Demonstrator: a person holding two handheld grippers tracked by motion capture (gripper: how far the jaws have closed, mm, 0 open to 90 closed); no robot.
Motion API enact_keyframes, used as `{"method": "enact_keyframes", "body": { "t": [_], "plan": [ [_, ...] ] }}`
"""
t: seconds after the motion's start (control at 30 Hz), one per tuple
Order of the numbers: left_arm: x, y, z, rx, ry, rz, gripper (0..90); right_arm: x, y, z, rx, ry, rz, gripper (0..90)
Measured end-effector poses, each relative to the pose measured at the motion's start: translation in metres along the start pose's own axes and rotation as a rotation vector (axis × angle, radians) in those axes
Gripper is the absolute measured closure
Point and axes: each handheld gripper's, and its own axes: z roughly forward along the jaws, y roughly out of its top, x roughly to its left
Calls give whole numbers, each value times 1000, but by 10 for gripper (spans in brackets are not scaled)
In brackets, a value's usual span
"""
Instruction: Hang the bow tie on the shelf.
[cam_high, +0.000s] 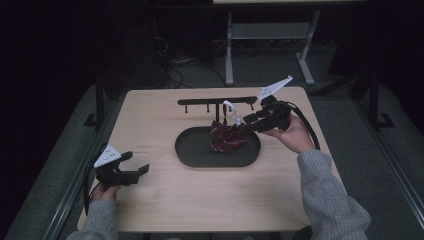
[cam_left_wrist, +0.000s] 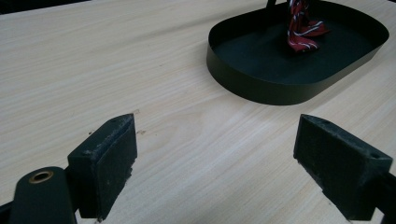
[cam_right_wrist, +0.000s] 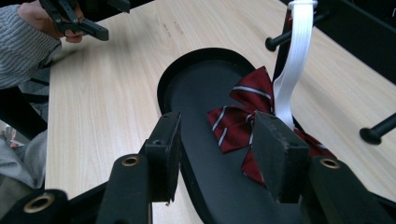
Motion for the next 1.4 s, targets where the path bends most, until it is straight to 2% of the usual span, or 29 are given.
{"method": "enact_keyframes", "body": {
  "t": [0.27, 0.43, 0.63, 0.9, 1.4],
  "plan": [
    [0, 0, 0, 2, 2, 2, 130, 0, -11, 1, 6, 13, 16, 504],
    [0, 0, 0, 7, 2, 2, 130, 3, -18, -1, -4, 3, 11, 503],
    [0, 0, 0, 4, 3, 0, 130, 2, -23, -2, -4, 11, 22, 500],
    [0, 0, 0, 2, 5, -1, 130, 7, -25, -1, 8, 6, 12, 496],
    [0, 0, 0, 3, 4, -4, 130, 12, -54, -7, 9, -2, 42, 474]
  ]
}}
